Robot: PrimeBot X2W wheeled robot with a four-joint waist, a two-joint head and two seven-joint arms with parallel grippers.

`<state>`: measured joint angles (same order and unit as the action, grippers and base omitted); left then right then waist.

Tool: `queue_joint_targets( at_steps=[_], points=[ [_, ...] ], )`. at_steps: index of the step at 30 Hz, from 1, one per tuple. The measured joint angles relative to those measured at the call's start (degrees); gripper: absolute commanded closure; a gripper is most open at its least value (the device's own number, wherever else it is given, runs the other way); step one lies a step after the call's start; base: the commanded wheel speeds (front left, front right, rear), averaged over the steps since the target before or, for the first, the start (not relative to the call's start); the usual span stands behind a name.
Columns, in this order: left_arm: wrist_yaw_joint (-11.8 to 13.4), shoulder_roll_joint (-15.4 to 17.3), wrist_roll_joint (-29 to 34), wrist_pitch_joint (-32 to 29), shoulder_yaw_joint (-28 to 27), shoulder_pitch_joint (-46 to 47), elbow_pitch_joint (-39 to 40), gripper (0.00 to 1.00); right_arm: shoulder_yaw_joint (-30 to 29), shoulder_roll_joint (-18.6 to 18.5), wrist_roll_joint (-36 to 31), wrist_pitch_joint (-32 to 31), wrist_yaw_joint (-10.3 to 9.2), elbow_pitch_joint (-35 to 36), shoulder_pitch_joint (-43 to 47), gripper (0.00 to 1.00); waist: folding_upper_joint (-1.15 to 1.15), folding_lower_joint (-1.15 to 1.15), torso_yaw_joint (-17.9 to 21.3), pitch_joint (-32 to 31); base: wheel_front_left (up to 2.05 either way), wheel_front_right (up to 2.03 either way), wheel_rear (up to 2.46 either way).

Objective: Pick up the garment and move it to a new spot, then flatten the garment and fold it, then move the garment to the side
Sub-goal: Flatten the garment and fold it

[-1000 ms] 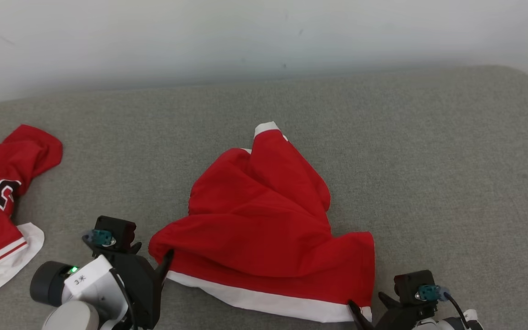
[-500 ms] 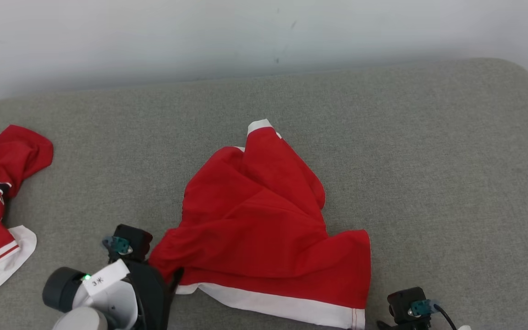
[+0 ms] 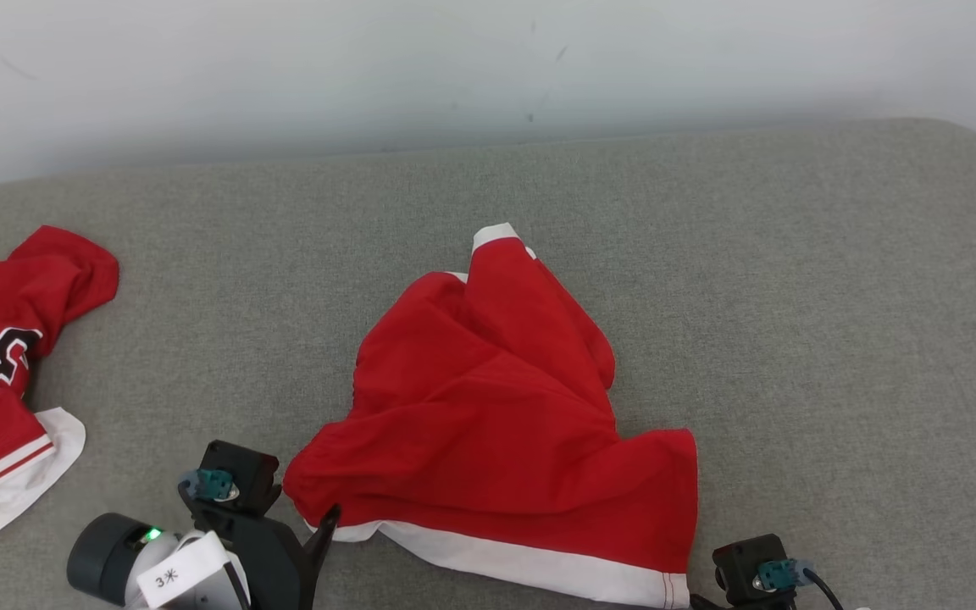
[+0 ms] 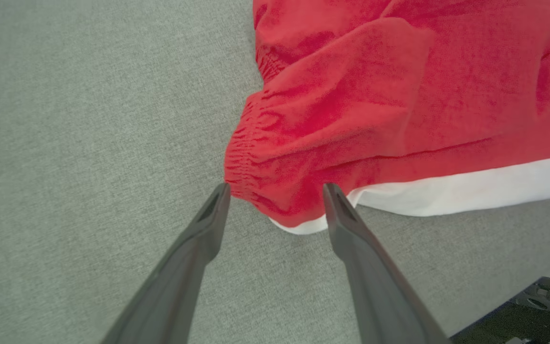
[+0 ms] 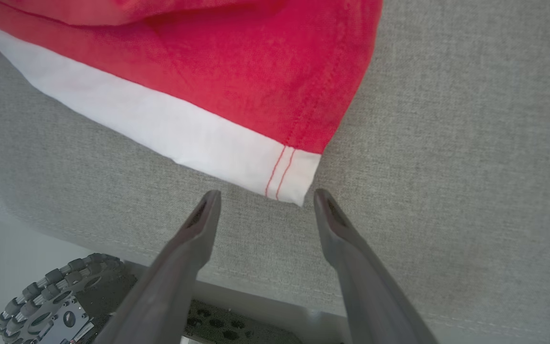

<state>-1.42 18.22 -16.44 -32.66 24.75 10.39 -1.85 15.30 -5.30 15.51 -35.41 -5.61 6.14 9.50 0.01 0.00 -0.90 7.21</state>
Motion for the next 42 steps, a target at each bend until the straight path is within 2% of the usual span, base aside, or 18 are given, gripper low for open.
queue_joint_targets(
  at_steps=[11, 12, 15, 16, 18, 19, 20, 21, 23, 24, 26, 27, 28, 42],
  points=[
    [0.26, 0.37, -0.03, -0.74, 0.57, -0.55, 0.10, 0.00, 0.46, -0.03, -0.98, -2.41, -0.03, 1.42, -0.55, 0.00, 0.00, 0.00, 0.50, 3.04, 0.00, 0.00, 0.00],
    [-0.13, 0.36, -0.03, -0.92, 0.65, -0.43, -0.22, 0.00, 0.37, -0.07, -0.99, -2.42, -0.16, 1.45, -0.58, 0.05, 0.00, -0.01, 0.57, 3.15, 0.00, 0.00, 0.00],
    [-0.12, 0.36, -0.03, -0.93, 0.67, -0.38, -0.73, 0.00, 0.29, -0.09, -1.02, -2.48, -0.45, 1.52, -0.71, 0.36, 0.00, 0.00, 0.66, 3.33, 0.00, 0.00, 0.00],
    [-0.12, 0.36, -0.03, -1.01, 0.67, -0.34, -0.83, 0.00, 0.31, -0.09, -1.23, -2.49, -0.45, 1.57, -0.77, 0.51, 0.00, 0.00, 0.66, 3.38, 0.00, 0.00, 0.00],
    [-0.12, 0.35, -0.03, -1.10, 0.67, -0.21, -1.07, 0.04, 0.31, -0.09, -1.53, -2.49, -0.45, 1.63, -0.89, 0.67, 0.00, 0.00, 0.65, 3.47, 0.00, 0.00, 0.00],
    [-0.11, 0.32, -0.03, -1.10, 0.67, -0.11, -1.13, 0.11, 0.32, -0.09, -1.55, -2.49, -0.45, 1.65, -0.97, 0.70, 0.00, -0.01, 0.63, 3.52, 0.00, 0.00, 0.00],
    [-0.10, 0.25, -0.03, -1.10, 0.67, 0.03, -1.15, 0.36, 0.31, -0.09, -1.59, -2.49, -0.45, 1.70, -1.04, 0.78, 0.00, 0.00, 0.60, 3.58, 0.00, 0.00, 0.00],
    [-0.09, 0.13, -0.03, -1.10, 0.67, 0.30, -1.21, 0.52, 0.29, -0.09, -1.59, -2.49, -0.46, 1.74, -1.17, 0.83, 0.00, 0.00, 0.55, 3.63, 0.00, 0.00, 0.00],
    [0.00, -0.15, -0.03, -1.09, 0.63, 0.70, -1.29, 0.56, 0.22, -0.11, -1.70, -2.49, -0.46, 1.79, -1.65, 0.93, 0.00, 0.00, 0.44, 3.74, 0.00, 0.00, 0.00],
    [0.01, -0.20, -0.03, -1.09, 0.62, 0.71, -1.47, 0.64, 0.16, -0.13, -2.05, -2.49, -0.46, 1.89, -1.85, 1.00, 0.00, -0.01, 0.38, 3.80, 0.00, 0.00, 0.00],
    [0.24, -0.26, -0.03, -1.08, 0.62, 0.71, -2.05, 0.82, 0.12, -0.18, -2.19, -2.49, -0.47, 1.98, -1.87, 1.00, 0.00, 0.00, 0.24, 3.90, 0.00, 0.00, 0.00],
    [0.36, -0.32, -0.04, -1.04, 0.59, 0.71, -2.25, 0.82, 0.13, -0.19, -2.35, -2.49, -0.49, 1.98, -1.88, 1.00, 0.00, 0.00, 0.17, 3.92, 0.00, 0.00, 0.00],
    [0.38, -0.41, -0.04, -0.94, 0.56, 0.72, -2.35, 1.00, 0.12, -0.20, -2.55, -2.49, -0.51, 2.01, -1.90, 1.00, 0.00, 0.00, 0.10, 3.94, 0.00, 0.00, 0.00],
    [0.40, -0.75, -0.05, 1.03, 0.32, 0.80, -2.41, 1.00, 1.07, -0.26, -4.20, -1.31, -0.46, 5.71, -4.10, 1.00, 0.00, 0.00, -0.17, 3.37, 0.00, 0.00, 0.00]
  ],
)
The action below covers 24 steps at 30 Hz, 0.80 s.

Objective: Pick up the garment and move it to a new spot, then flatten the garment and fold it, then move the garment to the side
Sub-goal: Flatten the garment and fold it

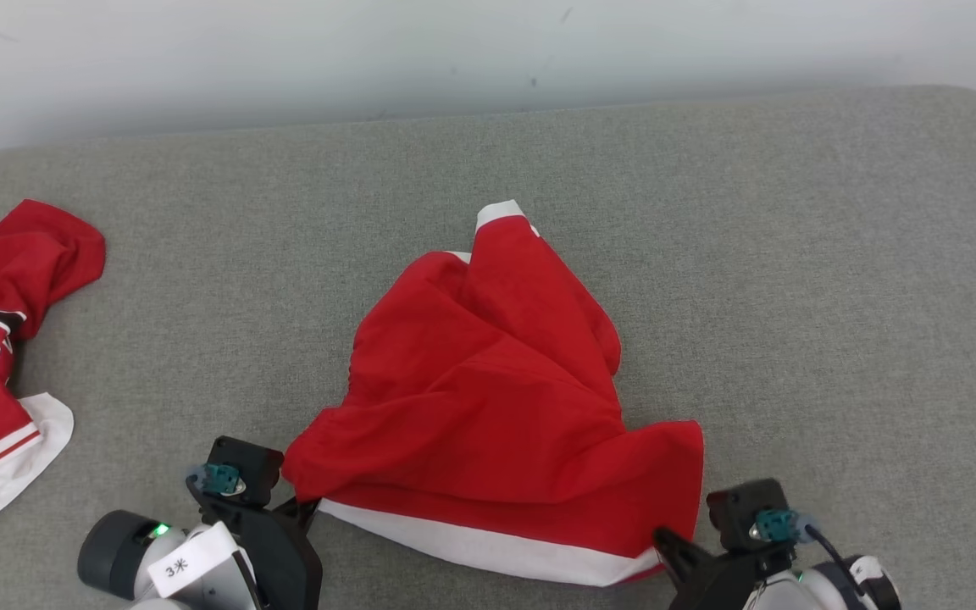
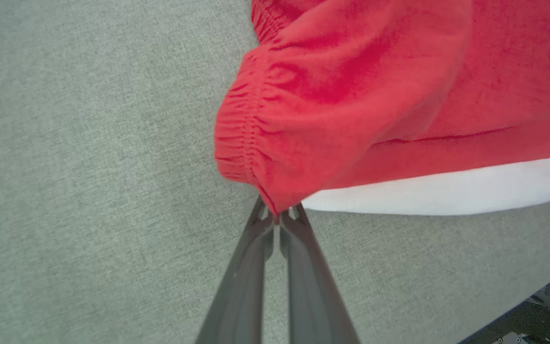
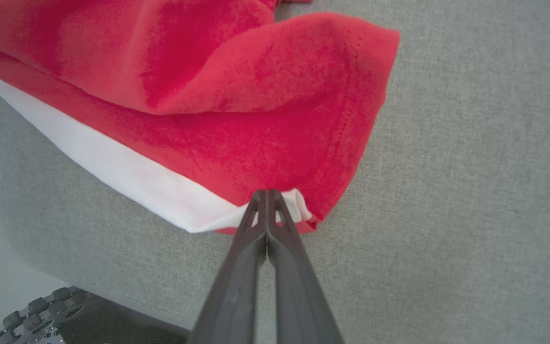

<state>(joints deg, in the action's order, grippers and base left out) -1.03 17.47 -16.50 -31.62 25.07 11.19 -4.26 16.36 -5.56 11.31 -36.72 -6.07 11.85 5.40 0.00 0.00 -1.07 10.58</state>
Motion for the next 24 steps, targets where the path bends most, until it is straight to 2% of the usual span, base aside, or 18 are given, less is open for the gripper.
queue_joint_targets(
  at_steps=[7, 8, 9, 15, 24],
  points=[
    [0.24, -1.02, -0.08, 1.48, -0.45, 1.26, 0.22, 1.00, -1.18, -0.01, -0.99, 0.85, -0.07, 1.14, -1.12, 1.00, 0.00, 0.00, 0.35, -1.08, 0.00, 0.00, 0.00],
    [0.36, -1.01, -0.08, 1.48, -0.41, 1.13, 0.31, 1.00, -1.10, -0.12, -1.14, 0.26, -0.07, 0.94, -0.50, 0.92, 0.00, 0.00, 0.43, -1.23, 0.00, 0.00, 0.00],
    [0.36, -1.01, -0.08, 1.48, -0.41, 1.13, 0.31, 1.00, -1.10, -0.12, -1.14, 0.26, -0.07, 0.94, -0.50, 0.00, 0.00, 0.00, 0.43, -1.23, 0.00, 0.00, 0.00],
    [0.46, -1.01, -0.09, 1.47, 0.16, 0.41, 0.64, 1.00, -0.97, -0.15, -1.21, -1.16, -0.49, -1.04, 3.55, 0.00, -0.01, 0.00, 0.61, -1.12, 0.00, 0.00, 0.00],
    [0.42, -1.04, -0.10, 1.41, 0.34, 0.19, 0.46, 1.00, -1.62, 0.14, -1.29, -1.44, -0.56, -3.26, 2.87, 0.00, 0.00, -0.01, 0.20, 0.39, 0.00, 0.00, 0.00]
  ],
)
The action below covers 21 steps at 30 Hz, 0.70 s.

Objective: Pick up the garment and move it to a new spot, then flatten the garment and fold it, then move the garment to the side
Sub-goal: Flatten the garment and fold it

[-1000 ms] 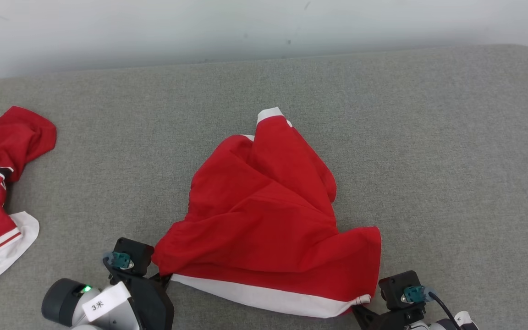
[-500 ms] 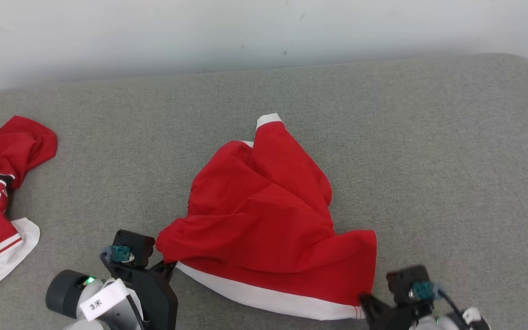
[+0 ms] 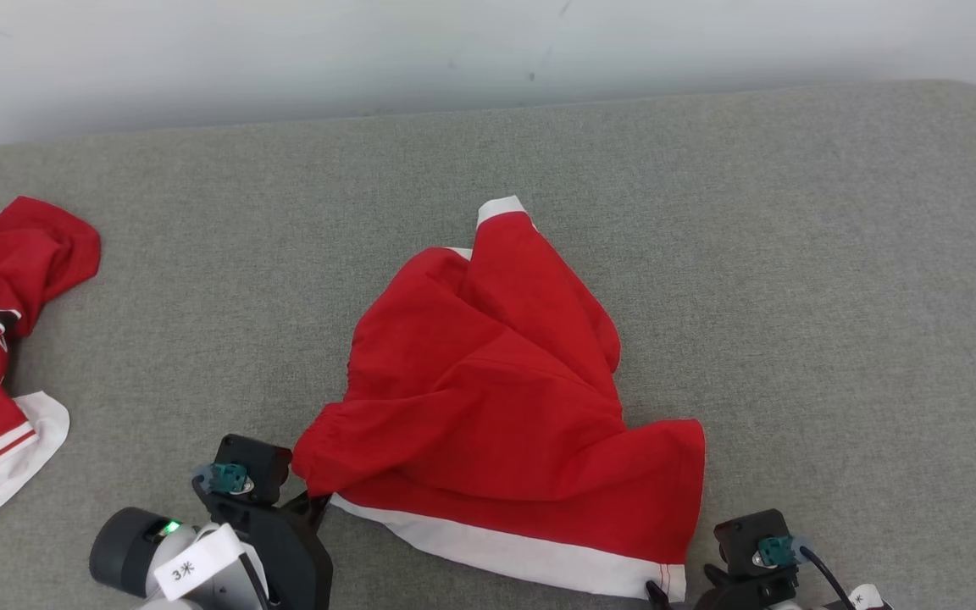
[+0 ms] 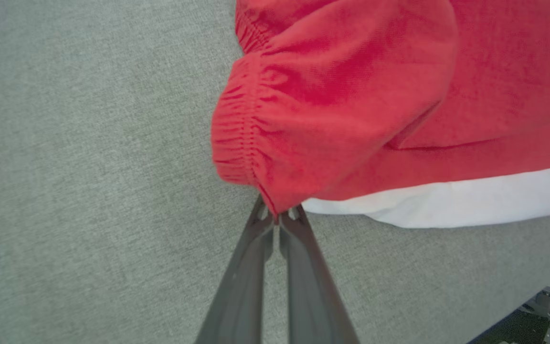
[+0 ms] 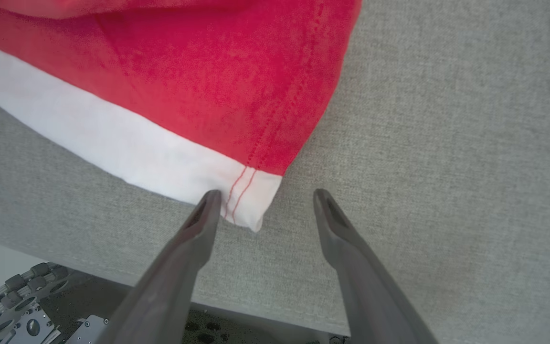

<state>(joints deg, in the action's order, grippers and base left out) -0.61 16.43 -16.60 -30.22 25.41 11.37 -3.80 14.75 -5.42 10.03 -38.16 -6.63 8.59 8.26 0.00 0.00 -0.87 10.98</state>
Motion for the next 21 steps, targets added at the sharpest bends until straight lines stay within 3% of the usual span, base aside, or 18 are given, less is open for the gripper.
queue_joint_targets(
  at_steps=[1, 2, 3, 4, 20, 21],
  points=[
    [0.00, 0.00, 0.00, 0.00, 0.00, 0.00, -0.09, 1.00, 0.04, 0.09, 0.00, 0.00, 0.00, -0.24, -0.40, 0.36, 0.00, 0.00, -0.05, 0.06, 0.00, 0.00, 0.00],
    [0.00, 0.00, 0.00, 0.00, 0.00, 0.00, -0.12, 1.00, 0.05, 0.21, 0.00, 0.00, 0.00, -0.35, -0.74, 0.56, 0.00, 0.00, -0.08, 0.10, 0.00, 0.00, 0.00],
    [0.00, 0.00, 0.00, 0.00, -0.01, 0.01, -0.13, 1.00, 0.10, 0.30, 0.00, 0.00, 0.00, -0.42, -0.85, 0.67, 0.00, 0.00, -0.11, 0.14, 0.00, 0.00, 0.00],
    [-0.01, 0.00, 0.00, 0.00, -0.01, 0.02, -0.14, 1.00, 0.13, 0.35, 0.00, 0.02, 0.00, -0.48, -0.86, 1.00, 0.00, 0.00, -0.13, 0.17, 0.00, 0.00, 0.00],
    [-0.34, -0.05, -0.53, 0.77, -0.44, 0.61, -0.76, 1.00, -0.68, 0.68, 0.07, 0.55, -0.16, -0.56, -1.76, 1.00, 0.00, 0.00, -0.05, -1.62, 0.00, 0.00, 0.00],
    [-0.34, -0.07, -0.53, 0.77, -0.37, 0.60, -0.76, 1.00, -0.62, 0.66, 0.20, 0.27, -0.16, -0.58, -1.55, 0.38, 0.00, 0.01, -0.03, -1.75, 0.00, 0.00, 0.00]
  ],
)
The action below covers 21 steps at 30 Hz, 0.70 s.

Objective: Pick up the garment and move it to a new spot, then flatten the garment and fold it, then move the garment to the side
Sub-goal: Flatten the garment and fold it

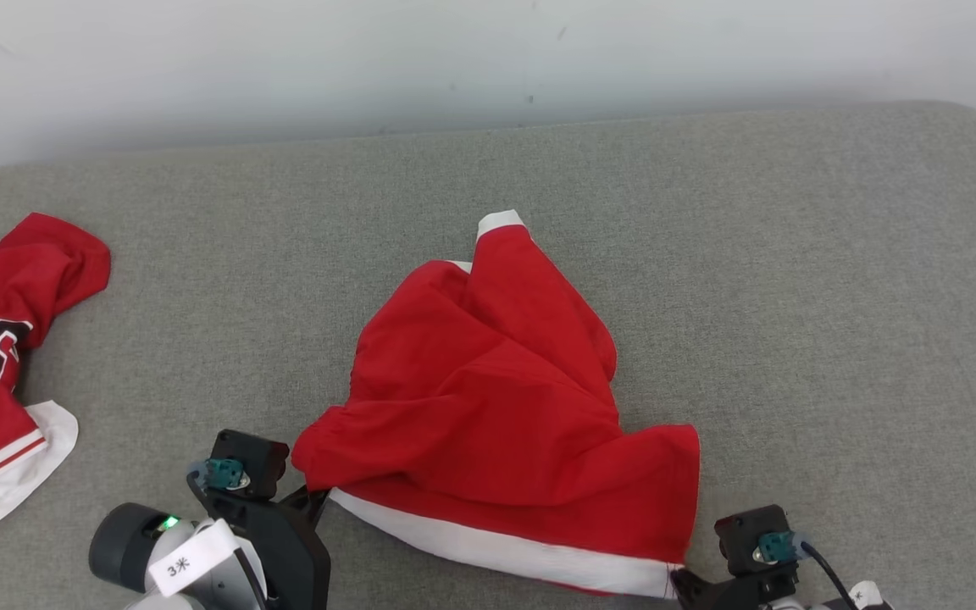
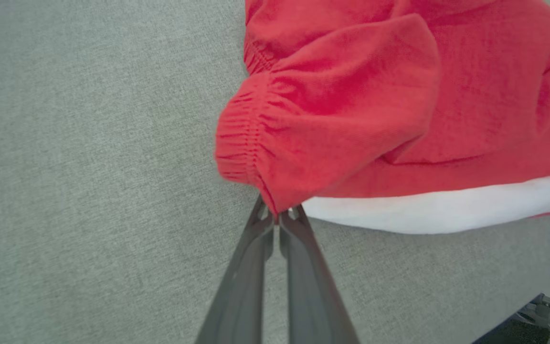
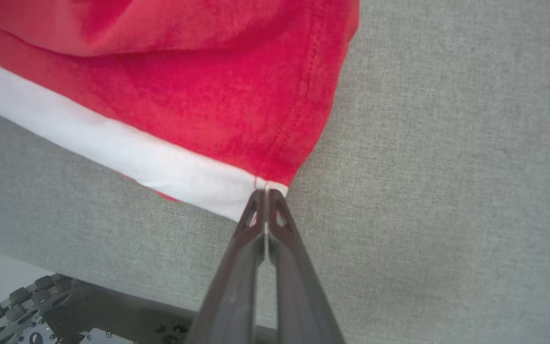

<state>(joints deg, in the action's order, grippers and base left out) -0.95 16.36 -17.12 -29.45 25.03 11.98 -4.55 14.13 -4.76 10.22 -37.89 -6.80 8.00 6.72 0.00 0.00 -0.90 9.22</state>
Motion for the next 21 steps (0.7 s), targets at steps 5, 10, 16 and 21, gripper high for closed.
queue_joint_targets(
  at_steps=[5, 10, 16, 21],
  points=[
    [0.00, -0.19, -0.27, 0.00, 0.29, -0.32, 0.04, 1.00, 0.79, 0.04, 0.29, -0.53, 0.00, -0.37, 1.34, 0.00, 0.00, 0.00, -0.03, -0.08, 0.00, 0.00, 0.00],
    [0.00, -0.18, -0.67, -0.01, 0.40, -1.04, 0.04, 1.00, 0.88, 0.15, 0.29, -0.80, -0.01, -0.52, 1.25, 0.00, 0.00, 0.00, -0.09, 0.18, 0.00, 0.00, 0.00],
    [0.00, -0.14, -0.99, -0.11, 0.42, -1.04, 0.05, 1.00, 0.80, 0.25, 0.34, -1.01, -0.01, -1.32, 1.14, 0.22, 0.01, 0.00, -0.26, 0.43, 0.00, 0.00, 0.00],
    [0.00, -0.08, -0.99, -0.26, 0.44, -1.04, 0.13, 1.00, 0.77, 0.43, 0.35, -1.44, -0.01, -1.94, 1.14, 0.82, 0.00, 0.00, -0.33, 0.60, 0.00, 0.00, 0.00]
  ],
)
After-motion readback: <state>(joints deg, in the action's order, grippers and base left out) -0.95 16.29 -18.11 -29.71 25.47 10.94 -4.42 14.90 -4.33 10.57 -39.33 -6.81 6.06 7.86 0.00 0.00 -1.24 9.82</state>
